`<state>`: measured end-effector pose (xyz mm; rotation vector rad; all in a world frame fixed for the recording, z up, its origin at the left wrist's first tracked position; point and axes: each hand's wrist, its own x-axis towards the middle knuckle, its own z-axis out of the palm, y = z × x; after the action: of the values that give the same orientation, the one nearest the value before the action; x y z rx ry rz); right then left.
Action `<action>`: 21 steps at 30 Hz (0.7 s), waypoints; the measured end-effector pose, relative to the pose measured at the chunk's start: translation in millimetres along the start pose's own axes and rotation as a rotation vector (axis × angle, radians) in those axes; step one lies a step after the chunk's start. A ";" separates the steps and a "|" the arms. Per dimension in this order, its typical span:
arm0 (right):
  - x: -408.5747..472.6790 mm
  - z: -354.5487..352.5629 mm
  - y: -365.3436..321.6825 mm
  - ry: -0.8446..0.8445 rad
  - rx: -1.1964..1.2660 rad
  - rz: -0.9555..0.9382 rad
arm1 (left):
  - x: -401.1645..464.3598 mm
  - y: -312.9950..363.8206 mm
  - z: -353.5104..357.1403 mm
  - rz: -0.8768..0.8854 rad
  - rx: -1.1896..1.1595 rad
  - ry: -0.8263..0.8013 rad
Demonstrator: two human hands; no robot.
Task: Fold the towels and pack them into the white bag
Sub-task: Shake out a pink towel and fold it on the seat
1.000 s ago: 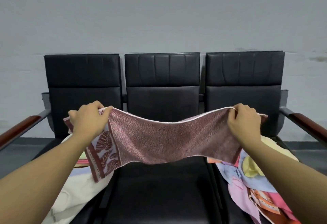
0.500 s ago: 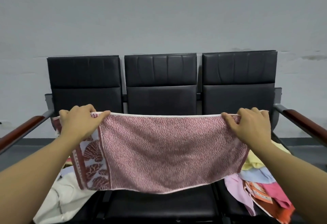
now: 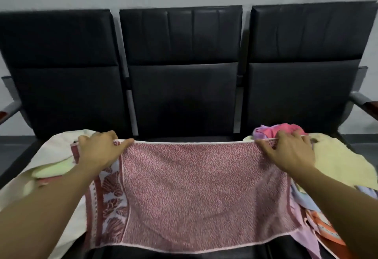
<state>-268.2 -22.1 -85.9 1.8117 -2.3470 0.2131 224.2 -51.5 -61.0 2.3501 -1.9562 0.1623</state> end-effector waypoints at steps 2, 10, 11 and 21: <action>18.4 28.7 -7.2 -0.047 -0.013 0.005 | 22.4 6.2 29.5 0.000 0.004 -0.014; 80.6 111.0 -26.0 -0.067 -0.042 -0.068 | 89.2 22.5 111.4 -0.021 -0.004 -0.034; 86.7 119.1 -25.8 -0.077 -0.052 -0.067 | 94.9 23.2 119.0 -0.019 0.008 -0.042; 82.7 140.2 -17.5 -0.103 0.059 -0.043 | 84.8 56.0 146.1 0.032 -0.131 -0.095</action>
<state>-278.3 -134.7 -204.3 1.9428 -2.3912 0.1905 188.8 -163.1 -195.0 2.2841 -1.9807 -0.0744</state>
